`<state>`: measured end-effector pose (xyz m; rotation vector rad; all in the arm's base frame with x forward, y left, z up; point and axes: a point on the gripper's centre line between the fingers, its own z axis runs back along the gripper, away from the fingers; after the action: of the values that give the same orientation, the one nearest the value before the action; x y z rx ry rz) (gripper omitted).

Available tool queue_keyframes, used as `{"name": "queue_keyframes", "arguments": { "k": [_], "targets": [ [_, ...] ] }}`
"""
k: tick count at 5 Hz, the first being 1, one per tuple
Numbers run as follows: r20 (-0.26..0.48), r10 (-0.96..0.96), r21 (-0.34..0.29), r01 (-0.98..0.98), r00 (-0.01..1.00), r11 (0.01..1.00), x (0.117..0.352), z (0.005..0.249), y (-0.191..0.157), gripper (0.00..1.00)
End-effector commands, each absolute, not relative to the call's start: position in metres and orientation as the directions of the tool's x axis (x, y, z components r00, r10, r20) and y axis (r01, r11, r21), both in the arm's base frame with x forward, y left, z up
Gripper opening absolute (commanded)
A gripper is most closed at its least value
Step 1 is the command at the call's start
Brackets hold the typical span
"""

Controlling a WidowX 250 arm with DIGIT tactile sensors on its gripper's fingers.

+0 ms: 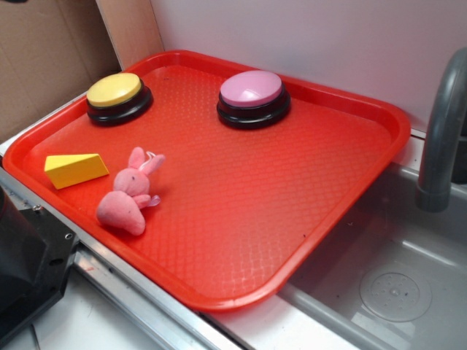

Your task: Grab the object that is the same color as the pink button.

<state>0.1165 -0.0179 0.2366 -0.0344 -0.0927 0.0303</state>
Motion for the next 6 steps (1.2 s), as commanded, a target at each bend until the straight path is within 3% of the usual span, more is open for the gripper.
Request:
{"name": "queue_keyframes", "arguments": {
  "k": [1,2,3,5,6],
  "targets": [
    [0.092,0.032,-0.036,-0.029,0.995,0.999,0.117,0.237,-0.018,1.00],
    [0.122,0.044,-0.061,-0.036,0.992,0.997,0.125,0.212,-0.025,1.00],
    [0.107,0.039,-0.041,-0.035,0.993,0.999,0.133,0.185,-0.033,1.00],
    [0.009,0.050,-0.075,-0.049,0.999,0.996,0.142,0.108,-0.043,1.00],
    [-0.003,0.043,-0.055,-0.043,0.999,0.998,0.141,0.076,-0.044,1.00]
  ]
}}
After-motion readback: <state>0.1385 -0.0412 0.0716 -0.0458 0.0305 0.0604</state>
